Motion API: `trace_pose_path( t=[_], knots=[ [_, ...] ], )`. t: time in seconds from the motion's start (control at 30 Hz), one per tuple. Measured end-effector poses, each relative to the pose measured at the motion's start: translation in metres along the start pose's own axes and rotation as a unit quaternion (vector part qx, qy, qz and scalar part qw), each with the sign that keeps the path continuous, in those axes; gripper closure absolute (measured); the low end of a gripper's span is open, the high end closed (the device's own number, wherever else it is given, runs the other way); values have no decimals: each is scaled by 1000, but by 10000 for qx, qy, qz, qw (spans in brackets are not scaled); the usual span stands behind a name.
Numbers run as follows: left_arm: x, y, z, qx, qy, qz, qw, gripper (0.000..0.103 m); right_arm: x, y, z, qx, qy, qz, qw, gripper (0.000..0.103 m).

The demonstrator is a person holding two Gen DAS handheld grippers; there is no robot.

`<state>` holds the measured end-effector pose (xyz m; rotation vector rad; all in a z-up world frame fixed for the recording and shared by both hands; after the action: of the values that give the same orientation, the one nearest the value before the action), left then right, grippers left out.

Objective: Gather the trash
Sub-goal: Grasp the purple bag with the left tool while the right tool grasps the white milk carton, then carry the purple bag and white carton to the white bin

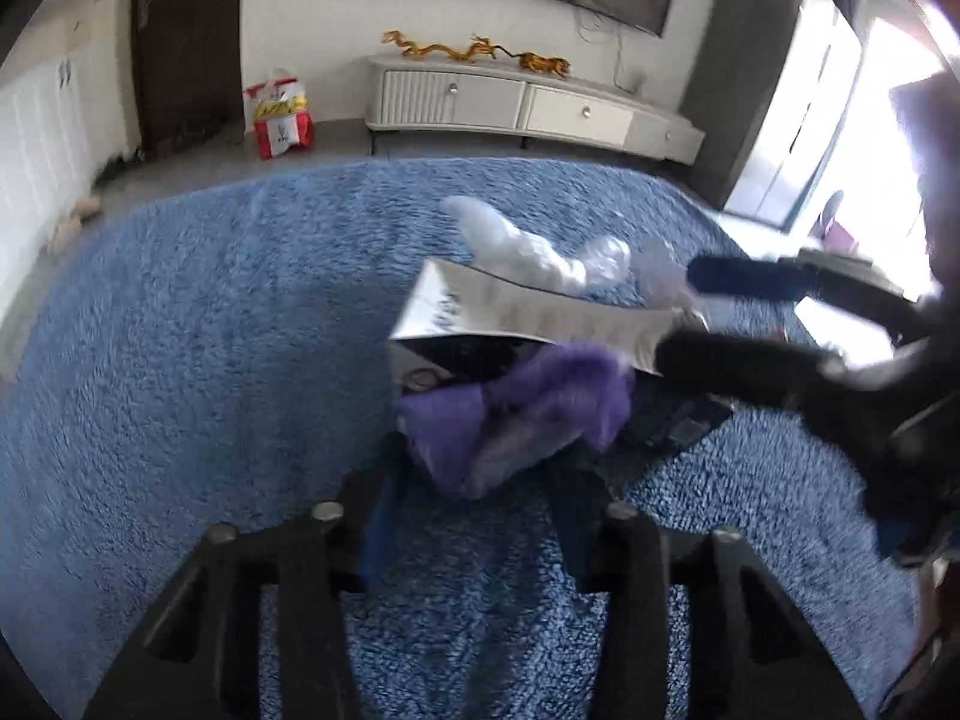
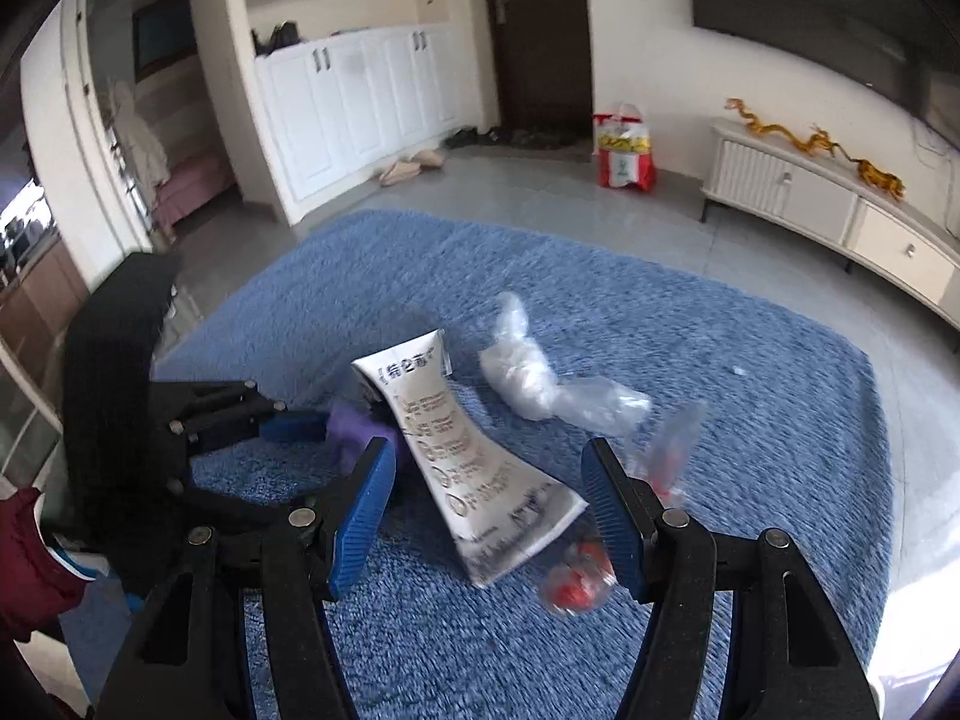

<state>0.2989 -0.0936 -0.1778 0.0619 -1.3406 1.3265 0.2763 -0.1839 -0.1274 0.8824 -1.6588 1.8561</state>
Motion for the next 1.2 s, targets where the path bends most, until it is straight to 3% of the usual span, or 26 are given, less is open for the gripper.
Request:
trace_pose_path(
  t=[0.13, 0.43, 0.5, 0.63, 0.87, 1.2],
  knots=[
    [8, 3, -10, 319, 138, 207, 9992, 71, -16, -2, -7, 115, 18, -162, 9998, 39],
    [45, 18, -35, 748, -61, 639, 9951, 72, -40, 4, -21, 559, 98, -555, 9968, 40],
    [57, 24, -40, 805, -137, 696, 9942, 72, -44, 6, -28, 713, 112, -658, 9952, 51],
    [83, 40, -49, 945, -302, 802, 9918, 72, -41, 8, -42, 871, 59, -713, 9936, 59],
    [139, 67, -60, 1164, -791, 1093, 9840, 72, -12, 10, -72, 715, -270, -499, 9958, 59],
    [200, 89, -51, 897, -1762, 1336, 9711, 72, 47, 29, -98, 242, -658, -143, 9974, 59]
  ],
)
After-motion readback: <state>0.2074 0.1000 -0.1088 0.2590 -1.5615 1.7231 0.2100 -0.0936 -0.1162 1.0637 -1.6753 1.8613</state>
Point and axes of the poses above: each gripper's, at about its wrist camera, not at the fingertips, and x roughly against the way its jaws point, z to its right, y to its underside, the point moved 9 cm from there along -x, roughly the way its jaws point, and after that the axes turned 13 degrees about y, right-handed, at the moved point
